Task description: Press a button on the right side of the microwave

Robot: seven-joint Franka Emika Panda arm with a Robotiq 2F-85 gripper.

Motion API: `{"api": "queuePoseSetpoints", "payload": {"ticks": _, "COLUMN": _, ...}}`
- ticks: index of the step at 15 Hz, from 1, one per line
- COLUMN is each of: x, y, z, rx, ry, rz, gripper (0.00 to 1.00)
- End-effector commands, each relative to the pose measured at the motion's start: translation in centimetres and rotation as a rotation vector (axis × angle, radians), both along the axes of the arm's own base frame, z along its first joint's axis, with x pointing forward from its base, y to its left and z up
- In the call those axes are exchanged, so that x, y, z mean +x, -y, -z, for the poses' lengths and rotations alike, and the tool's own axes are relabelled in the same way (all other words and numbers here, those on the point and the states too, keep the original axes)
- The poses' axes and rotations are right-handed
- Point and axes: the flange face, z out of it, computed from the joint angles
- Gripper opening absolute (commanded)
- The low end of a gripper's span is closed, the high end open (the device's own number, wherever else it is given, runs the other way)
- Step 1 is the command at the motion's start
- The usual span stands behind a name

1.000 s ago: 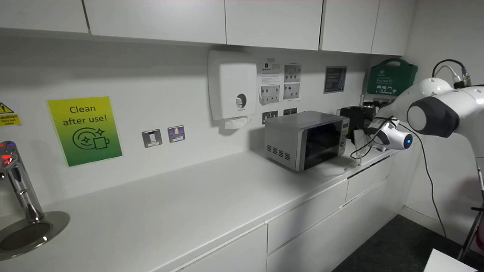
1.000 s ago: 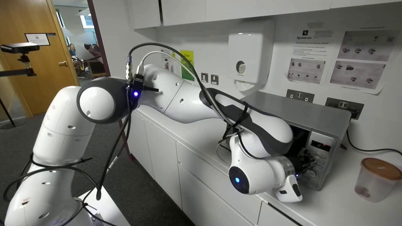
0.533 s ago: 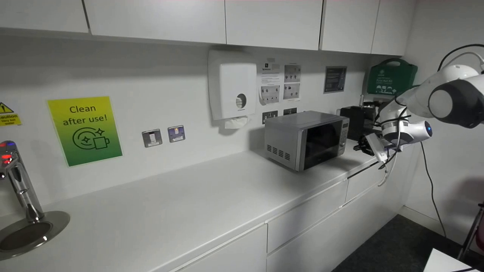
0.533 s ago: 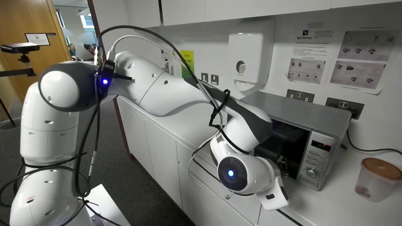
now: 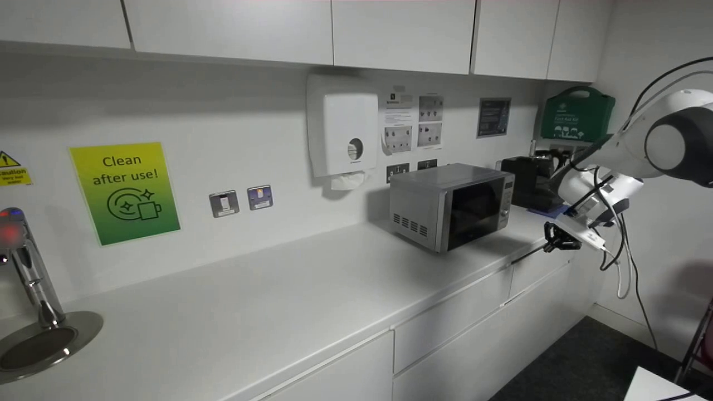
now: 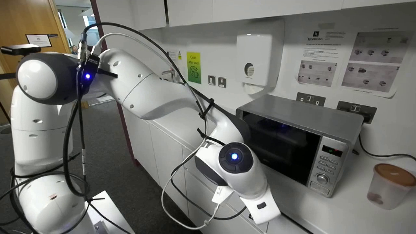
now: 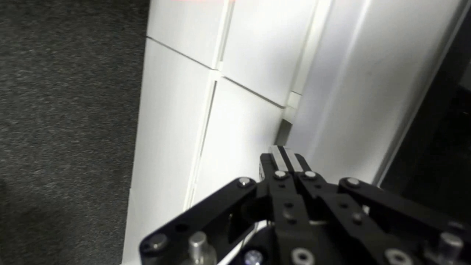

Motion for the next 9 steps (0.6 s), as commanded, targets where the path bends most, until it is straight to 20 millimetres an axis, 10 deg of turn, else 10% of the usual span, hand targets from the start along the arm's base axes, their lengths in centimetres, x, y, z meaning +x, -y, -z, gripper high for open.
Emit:
{"api": "queuePoseSetpoints", "payload": {"ticks": 1, "x": -0.9, "y": -0.6, "z": -1.5, "rx": -0.056, "ry": -0.160, "rz": -0.038, "gripper": 0.00}}
{"api": "queuePoseSetpoints", "payload": {"ticks": 5, "x": -1.3, "y": -0.8, "z": -3.9, "rx": -0.105, "ry": -0.296, "rz": -0.101, "gripper": 0.00}}
{"api": "queuePoseSetpoints", "payload": {"ticks": 6, "x": -1.2, "y": -0.8, "z": -4.5, "rx": -0.098, "ry": -0.303, "rz": -0.120, "gripper": 0.25}}
{"api": "queuePoseSetpoints", "payload": {"ticks": 7, "x": -0.7, "y": -0.6, "z": -3.5, "rx": -0.126, "ry": -0.306, "rz": -0.092, "gripper": 0.01}}
{"api": "queuePoseSetpoints", "payload": {"ticks": 9, "x": -0.8, "y": -0.7, "z": -4.1, "rx": -0.125, "ry": -0.314, "rz": -0.109, "gripper": 0.16}}
